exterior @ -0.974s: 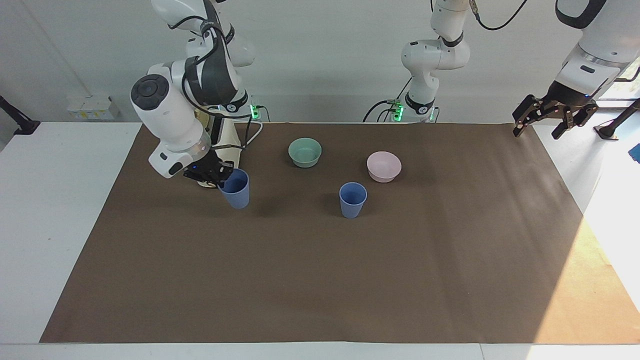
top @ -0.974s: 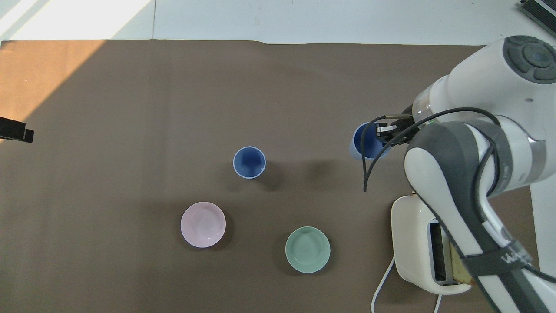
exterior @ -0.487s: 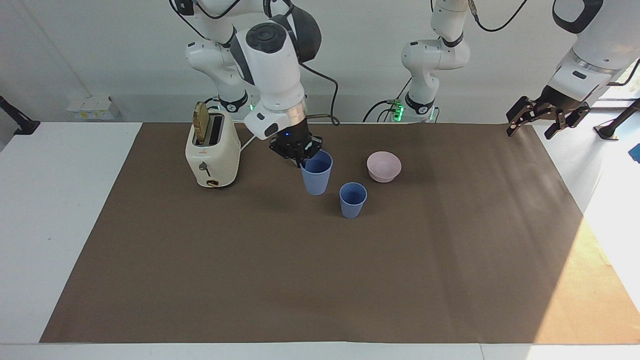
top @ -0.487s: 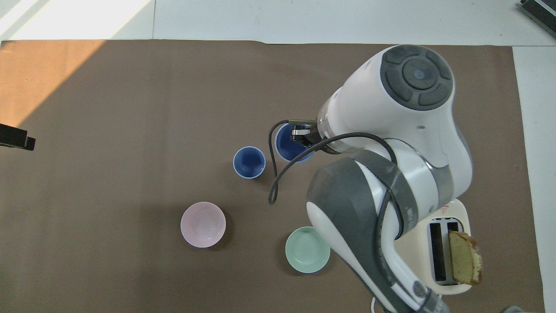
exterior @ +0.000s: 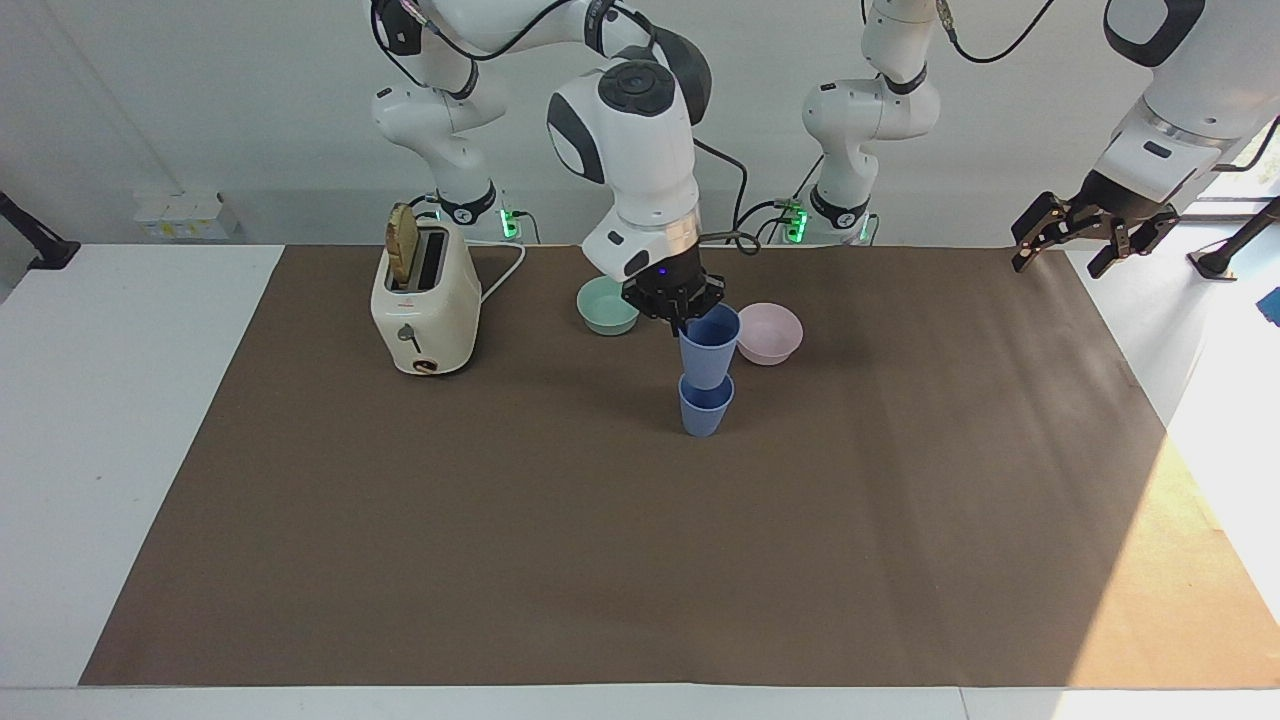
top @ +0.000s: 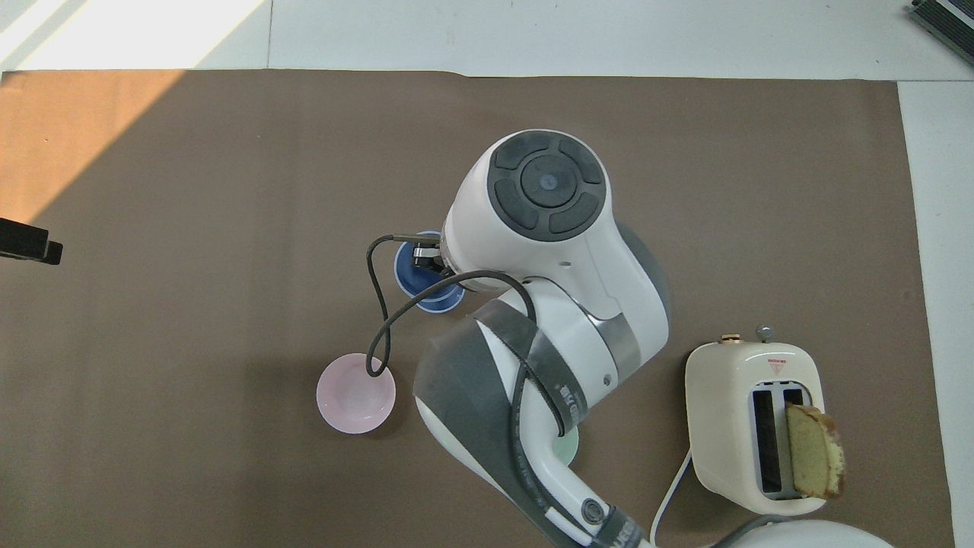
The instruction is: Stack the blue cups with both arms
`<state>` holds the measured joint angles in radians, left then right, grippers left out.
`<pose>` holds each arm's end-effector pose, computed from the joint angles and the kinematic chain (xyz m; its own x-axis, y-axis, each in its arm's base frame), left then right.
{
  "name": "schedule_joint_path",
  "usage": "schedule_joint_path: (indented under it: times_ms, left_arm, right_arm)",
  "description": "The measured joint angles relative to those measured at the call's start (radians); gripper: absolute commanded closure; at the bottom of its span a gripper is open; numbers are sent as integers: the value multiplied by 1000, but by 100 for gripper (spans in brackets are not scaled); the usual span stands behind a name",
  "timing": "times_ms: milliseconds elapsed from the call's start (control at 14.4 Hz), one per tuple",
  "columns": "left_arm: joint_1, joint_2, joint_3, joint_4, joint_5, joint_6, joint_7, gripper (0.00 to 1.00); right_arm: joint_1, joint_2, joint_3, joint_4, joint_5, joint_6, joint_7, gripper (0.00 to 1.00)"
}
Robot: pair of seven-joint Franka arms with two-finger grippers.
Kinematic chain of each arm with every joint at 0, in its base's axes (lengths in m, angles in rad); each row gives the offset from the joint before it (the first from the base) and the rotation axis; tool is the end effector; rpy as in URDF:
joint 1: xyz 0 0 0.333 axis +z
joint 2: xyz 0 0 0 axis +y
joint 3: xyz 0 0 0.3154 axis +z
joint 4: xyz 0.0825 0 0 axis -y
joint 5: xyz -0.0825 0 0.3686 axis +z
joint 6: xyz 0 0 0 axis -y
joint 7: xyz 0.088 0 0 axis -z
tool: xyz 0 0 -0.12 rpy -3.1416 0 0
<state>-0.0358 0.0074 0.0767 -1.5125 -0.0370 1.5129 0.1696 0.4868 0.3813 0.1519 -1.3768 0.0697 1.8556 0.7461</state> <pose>0.5357 0.0171 0.6284 0.9915 -0.1304 -0.0007 -0.1302 -0.9908 0.0370 0.5441 0.3912 0.4996 0.9907 -0.1359 -0.0116 -0.1360 -0.9779 -0.1589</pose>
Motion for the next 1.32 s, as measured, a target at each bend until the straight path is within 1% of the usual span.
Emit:
schedule_joint_path:
  times_ms: [417,1043,1113,1183,1322]
  left_arm:
    - [0,-3,1,0,0,0,0,0]
    - [0,-3,1,0,0,0,0,0]
    - [0,-3,1,0,0,0,0,0]
    - [0,-3,1,0,0,0,0,0]
    - [0,-3,1,0,0,0,0,0]
  right_arm:
    - [-1,30,-8,0,-1,40,1,100]
    - [-2,38,-8,-36,-1,35,1,100]
    - [-2,38,-8,-36,-1,35,1,66]
    - [-2,38,-8,-36,-1,36,1,1]
    - [-3,38,-8,-37,-1,37,1,0]
